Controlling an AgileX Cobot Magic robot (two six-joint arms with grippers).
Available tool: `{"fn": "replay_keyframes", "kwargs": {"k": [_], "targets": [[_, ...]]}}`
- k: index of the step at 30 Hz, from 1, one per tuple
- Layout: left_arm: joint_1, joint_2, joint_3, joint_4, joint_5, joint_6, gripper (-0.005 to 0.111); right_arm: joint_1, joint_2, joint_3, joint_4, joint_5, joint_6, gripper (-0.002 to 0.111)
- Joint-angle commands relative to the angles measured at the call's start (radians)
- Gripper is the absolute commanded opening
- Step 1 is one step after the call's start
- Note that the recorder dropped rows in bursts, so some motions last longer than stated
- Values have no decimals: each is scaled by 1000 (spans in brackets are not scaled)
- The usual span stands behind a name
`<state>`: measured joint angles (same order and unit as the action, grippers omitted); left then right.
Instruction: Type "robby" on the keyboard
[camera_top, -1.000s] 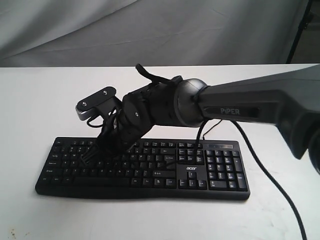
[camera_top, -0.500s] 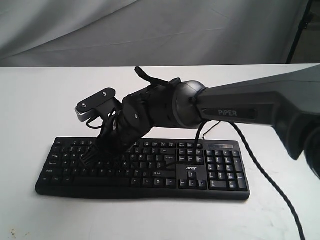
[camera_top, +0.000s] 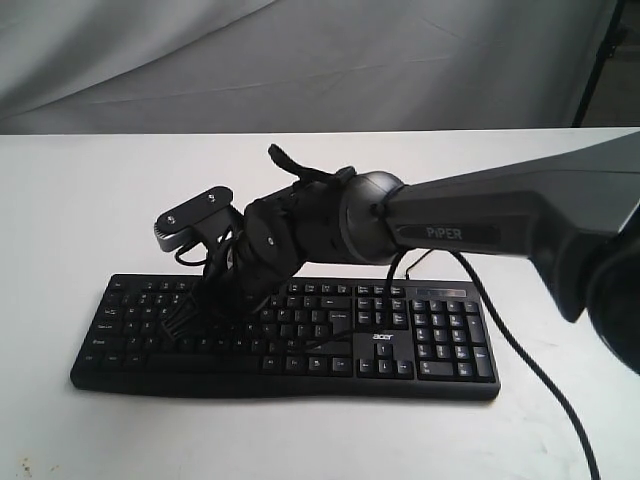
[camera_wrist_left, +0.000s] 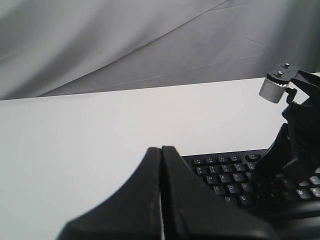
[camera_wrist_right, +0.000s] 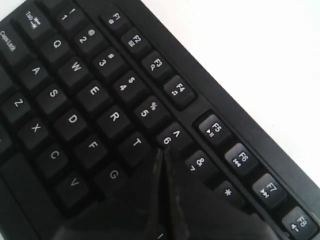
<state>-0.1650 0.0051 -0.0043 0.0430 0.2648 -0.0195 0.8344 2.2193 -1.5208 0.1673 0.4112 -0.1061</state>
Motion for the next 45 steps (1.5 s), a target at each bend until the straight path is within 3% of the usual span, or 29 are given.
{"fn": "replay_keyframes", "kwargs": {"k": [1, 8, 13, 21, 28, 40, 45], "targets": [[-6, -5, 4, 5, 1, -3, 0, -7, -41, -6, -6, 12, -5, 0], [-6, -5, 4, 5, 1, -3, 0, -11, -143, 11, -78, 70, -5, 0], [-6, -5, 4, 5, 1, -3, 0, -36, -271, 123, -78, 57, 6, 0], [-6, -5, 4, 5, 1, -3, 0, -111, -628, 479, -78, 38, 52, 0], [-6, -5, 4, 5, 1, -3, 0, -116, -910, 730, -78, 34, 70, 0], [-6, -5, 4, 5, 1, -3, 0, -116, -967, 768, -85, -47, 72, 0], [-6, -5, 4, 5, 1, -3, 0, -150, -1150, 856, -127, -60, 74, 0]]}}
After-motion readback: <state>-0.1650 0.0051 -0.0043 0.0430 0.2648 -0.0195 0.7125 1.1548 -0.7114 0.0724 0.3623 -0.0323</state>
